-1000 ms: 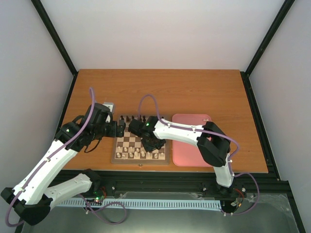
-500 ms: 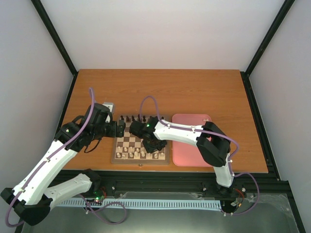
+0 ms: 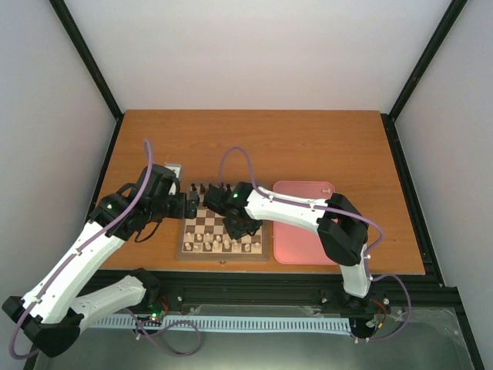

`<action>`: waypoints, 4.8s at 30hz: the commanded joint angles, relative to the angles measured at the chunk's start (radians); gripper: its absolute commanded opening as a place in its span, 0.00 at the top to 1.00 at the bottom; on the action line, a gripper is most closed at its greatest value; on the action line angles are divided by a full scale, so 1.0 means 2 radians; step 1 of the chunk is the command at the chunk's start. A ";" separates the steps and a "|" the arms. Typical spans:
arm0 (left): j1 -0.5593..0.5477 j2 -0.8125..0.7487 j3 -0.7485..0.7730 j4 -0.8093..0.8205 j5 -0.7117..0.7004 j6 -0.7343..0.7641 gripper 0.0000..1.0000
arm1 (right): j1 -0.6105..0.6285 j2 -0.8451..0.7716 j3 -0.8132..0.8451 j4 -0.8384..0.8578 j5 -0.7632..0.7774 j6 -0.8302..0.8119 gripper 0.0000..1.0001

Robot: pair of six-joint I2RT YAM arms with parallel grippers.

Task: Set up the chess pieces on the board
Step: Adjust the chess piece on the chessboard.

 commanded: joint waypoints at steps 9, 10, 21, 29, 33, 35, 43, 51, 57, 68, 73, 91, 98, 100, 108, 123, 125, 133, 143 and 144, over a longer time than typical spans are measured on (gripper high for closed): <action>0.004 0.008 0.012 0.007 -0.001 -0.002 0.00 | -0.030 0.003 0.013 -0.006 0.029 -0.006 0.65; 0.004 0.008 0.013 0.007 -0.002 -0.003 0.00 | -0.032 0.003 0.013 -0.003 0.028 -0.009 0.65; 0.004 0.013 0.010 0.010 -0.002 -0.002 0.00 | -0.028 -0.001 0.020 0.035 -0.026 -0.052 0.66; 0.004 0.014 0.005 0.015 -0.001 -0.001 0.00 | -0.018 -0.004 0.012 0.042 -0.050 -0.069 0.61; 0.004 0.012 0.003 0.013 -0.002 0.000 0.00 | -0.015 -0.010 0.004 0.043 -0.055 -0.069 0.60; 0.004 0.011 0.002 0.014 -0.002 -0.001 0.00 | -0.014 -0.013 -0.001 0.045 -0.057 -0.068 0.60; 0.004 0.013 -0.001 0.016 -0.001 -0.001 0.00 | -0.008 -0.010 -0.004 0.046 -0.065 -0.070 0.60; 0.004 0.014 -0.004 0.018 0.000 -0.001 0.00 | -0.004 -0.011 -0.006 0.045 -0.066 -0.070 0.60; 0.004 0.012 -0.007 0.018 -0.001 -0.002 0.00 | -0.003 -0.010 -0.008 0.044 -0.063 -0.069 0.60; 0.004 0.015 -0.009 0.020 -0.001 -0.002 0.00 | -0.004 -0.004 -0.009 0.043 -0.056 -0.068 0.60; 0.004 0.016 -0.009 0.020 0.000 -0.002 0.00 | -0.004 -0.002 -0.010 0.041 -0.048 -0.067 0.60; 0.004 0.019 -0.009 0.023 -0.001 -0.003 0.00 | 0.000 -0.016 -0.019 0.051 -0.059 -0.066 0.60; 0.004 0.022 -0.007 0.024 0.001 -0.001 0.00 | 0.005 -0.012 -0.021 0.052 -0.057 -0.063 0.60; 0.004 0.024 -0.005 0.023 0.002 0.000 0.00 | 0.005 -0.010 -0.018 0.050 -0.049 -0.062 0.60; 0.004 0.028 -0.002 0.023 0.002 0.001 0.00 | 0.005 -0.008 -0.018 0.039 -0.026 -0.056 0.59; 0.004 0.025 -0.004 0.021 0.002 0.000 0.00 | 0.005 -0.013 -0.021 0.035 -0.014 -0.051 0.58; 0.004 0.026 -0.004 0.022 0.002 -0.001 0.00 | 0.005 -0.013 -0.022 0.032 -0.012 -0.050 0.58; 0.004 0.027 -0.004 0.023 0.003 0.000 0.00 | 0.005 -0.024 -0.022 0.053 -0.027 -0.060 0.57; 0.004 0.031 -0.001 0.026 0.003 0.002 0.00 | 0.005 -0.042 -0.002 0.047 -0.005 -0.055 0.55; 0.004 0.031 0.000 0.026 0.003 0.002 0.00 | 0.004 -0.045 0.000 0.041 0.005 -0.050 0.55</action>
